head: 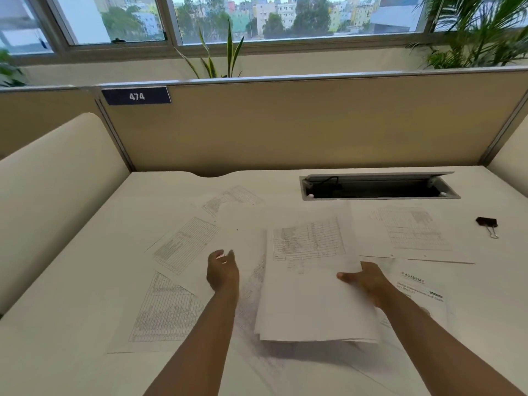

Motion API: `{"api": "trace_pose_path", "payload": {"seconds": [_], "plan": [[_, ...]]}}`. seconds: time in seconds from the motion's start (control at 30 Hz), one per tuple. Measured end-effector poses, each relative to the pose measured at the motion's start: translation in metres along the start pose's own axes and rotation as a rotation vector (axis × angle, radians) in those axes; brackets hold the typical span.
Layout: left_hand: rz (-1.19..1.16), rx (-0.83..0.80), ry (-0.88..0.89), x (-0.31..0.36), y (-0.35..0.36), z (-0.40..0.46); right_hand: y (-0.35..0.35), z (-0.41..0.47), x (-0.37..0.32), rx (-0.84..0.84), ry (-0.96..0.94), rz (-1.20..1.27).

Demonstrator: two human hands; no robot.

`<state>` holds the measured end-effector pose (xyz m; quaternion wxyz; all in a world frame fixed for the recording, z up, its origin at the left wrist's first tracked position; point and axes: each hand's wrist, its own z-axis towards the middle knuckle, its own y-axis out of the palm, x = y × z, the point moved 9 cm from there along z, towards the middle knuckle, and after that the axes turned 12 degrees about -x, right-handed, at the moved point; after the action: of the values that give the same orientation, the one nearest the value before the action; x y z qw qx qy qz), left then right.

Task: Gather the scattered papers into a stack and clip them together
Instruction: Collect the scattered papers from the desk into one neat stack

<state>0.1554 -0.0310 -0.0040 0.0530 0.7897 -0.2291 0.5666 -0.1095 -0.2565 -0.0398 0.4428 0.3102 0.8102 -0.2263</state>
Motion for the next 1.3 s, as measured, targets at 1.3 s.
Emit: {"api": "trace_pose_path", "payload": {"seconds": [1.3], "plan": [[0.349,0.431,0.055,0.019,-0.092,0.012,-0.01,0.025,0.022,0.066,0.229,-0.204]]}}
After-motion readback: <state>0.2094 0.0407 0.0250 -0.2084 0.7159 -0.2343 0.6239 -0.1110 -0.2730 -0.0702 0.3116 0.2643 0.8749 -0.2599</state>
